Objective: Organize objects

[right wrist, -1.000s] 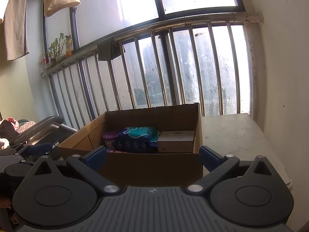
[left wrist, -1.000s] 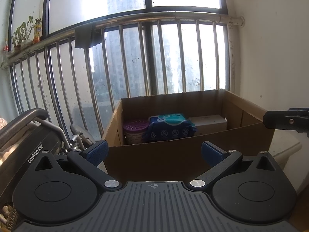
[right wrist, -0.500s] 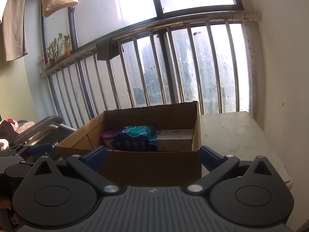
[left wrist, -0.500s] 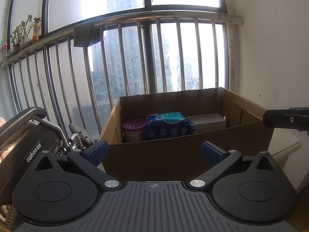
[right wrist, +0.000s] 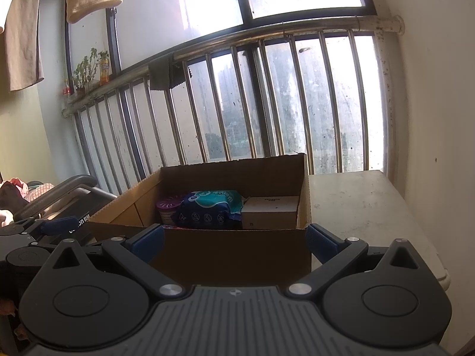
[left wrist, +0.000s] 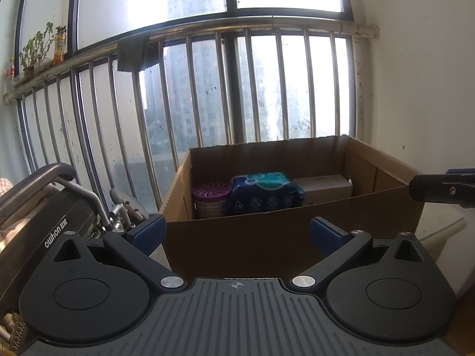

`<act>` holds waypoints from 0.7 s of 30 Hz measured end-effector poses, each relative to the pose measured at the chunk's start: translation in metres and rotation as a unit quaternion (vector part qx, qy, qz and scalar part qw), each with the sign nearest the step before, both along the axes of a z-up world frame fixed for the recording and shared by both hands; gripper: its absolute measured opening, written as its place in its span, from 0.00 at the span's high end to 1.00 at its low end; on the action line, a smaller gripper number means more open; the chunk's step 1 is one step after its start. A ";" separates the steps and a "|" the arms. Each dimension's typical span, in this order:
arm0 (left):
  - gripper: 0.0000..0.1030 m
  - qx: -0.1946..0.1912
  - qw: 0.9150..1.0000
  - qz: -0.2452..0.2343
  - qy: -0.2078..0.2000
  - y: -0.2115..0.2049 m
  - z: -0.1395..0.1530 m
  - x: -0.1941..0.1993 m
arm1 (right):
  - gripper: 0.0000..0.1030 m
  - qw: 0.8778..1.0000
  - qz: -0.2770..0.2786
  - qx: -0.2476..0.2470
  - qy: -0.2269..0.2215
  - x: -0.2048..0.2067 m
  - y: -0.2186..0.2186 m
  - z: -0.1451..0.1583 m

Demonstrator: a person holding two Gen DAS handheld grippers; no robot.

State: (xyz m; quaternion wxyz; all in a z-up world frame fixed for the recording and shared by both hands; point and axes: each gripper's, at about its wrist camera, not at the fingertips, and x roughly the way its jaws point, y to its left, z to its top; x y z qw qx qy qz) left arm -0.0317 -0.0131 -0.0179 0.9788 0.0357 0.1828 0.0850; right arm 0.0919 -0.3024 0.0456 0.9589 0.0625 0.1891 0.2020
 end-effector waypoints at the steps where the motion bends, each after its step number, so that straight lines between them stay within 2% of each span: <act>1: 0.00 0.000 1.000 0.000 0.000 0.000 0.000 0.000 | 0.00 1.000 0.000 0.000 0.000 0.000 0.000 0.000; 21: 0.00 0.002 1.000 -0.005 -0.004 -0.001 -0.001 -0.004 | 0.00 1.000 -0.001 -0.008 -0.002 -0.003 0.002 0.000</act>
